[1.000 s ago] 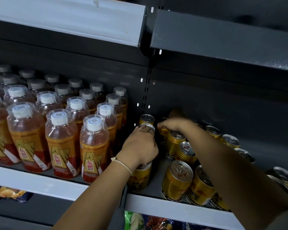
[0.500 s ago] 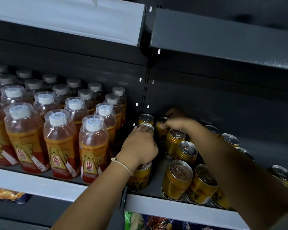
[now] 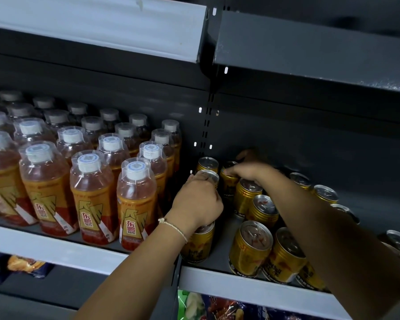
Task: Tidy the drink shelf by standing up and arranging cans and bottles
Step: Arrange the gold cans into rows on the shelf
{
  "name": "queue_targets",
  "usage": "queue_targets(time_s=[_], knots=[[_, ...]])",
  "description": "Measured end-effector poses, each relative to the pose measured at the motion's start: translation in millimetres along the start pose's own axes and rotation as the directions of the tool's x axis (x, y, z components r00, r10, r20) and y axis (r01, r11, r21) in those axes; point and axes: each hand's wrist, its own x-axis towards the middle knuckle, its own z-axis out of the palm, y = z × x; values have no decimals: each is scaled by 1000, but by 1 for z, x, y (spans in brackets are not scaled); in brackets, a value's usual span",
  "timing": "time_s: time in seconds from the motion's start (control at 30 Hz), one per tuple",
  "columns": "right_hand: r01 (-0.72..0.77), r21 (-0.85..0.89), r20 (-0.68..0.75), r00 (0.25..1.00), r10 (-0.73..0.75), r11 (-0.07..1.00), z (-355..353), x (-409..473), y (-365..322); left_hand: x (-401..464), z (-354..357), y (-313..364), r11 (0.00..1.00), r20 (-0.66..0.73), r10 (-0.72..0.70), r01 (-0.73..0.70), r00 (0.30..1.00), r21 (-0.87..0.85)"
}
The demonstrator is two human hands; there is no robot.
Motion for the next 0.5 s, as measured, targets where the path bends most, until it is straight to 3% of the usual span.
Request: queue_targets(time_s=[0.37,0.5], knots=[[14,-117,-82,996,-23,993,1,-6,-3,2,1,-1,999,44,21,-23,999,33],[7,-67,-16,1000,-8,998,-8,-10,-2,3,1,-1,999,43,27,-28,999,32]])
